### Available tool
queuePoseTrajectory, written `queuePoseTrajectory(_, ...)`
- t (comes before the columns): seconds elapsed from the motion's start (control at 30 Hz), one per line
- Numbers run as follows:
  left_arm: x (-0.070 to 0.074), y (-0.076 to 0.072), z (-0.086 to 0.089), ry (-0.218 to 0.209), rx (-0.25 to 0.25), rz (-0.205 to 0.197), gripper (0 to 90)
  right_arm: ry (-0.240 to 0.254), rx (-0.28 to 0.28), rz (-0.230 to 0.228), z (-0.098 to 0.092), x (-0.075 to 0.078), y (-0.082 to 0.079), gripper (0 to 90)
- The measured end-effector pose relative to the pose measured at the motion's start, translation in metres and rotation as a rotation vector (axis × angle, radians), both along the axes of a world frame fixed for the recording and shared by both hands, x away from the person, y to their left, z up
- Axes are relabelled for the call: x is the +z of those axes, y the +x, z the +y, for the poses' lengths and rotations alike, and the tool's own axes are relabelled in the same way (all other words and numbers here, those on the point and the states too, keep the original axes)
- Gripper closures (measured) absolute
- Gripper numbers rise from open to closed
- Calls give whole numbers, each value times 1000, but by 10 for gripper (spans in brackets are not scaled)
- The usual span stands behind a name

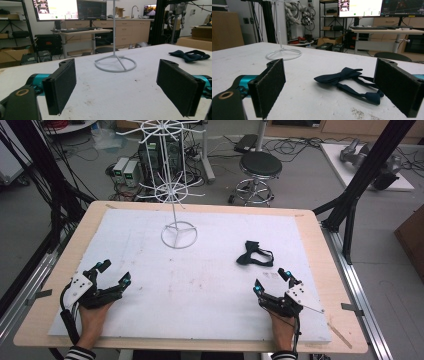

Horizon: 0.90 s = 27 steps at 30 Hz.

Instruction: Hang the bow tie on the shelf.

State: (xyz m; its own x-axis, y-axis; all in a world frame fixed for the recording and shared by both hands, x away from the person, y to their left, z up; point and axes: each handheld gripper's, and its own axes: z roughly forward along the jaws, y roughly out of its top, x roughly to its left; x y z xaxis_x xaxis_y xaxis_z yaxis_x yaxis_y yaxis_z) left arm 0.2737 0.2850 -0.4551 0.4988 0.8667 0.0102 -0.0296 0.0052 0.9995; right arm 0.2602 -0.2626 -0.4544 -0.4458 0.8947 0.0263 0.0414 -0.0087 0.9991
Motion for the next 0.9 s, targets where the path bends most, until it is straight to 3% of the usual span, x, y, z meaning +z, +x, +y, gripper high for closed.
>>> queuePoseTrajectory(0.33, 0, 1, 0, 1, 1, 3, 166, -3, -17, -6, 0, 0, 1, 95)
queuePoseTrajectory(0.63, 0, 1, 0, 1, 6, 4, 166, -3, -45, 20, 1, 1, 2, 96)
queuePoseTrajectory(0.9, 0, 0, -1, 11, 10, 3, 167, -58, -54, 57, 7, 3, 6, 96)
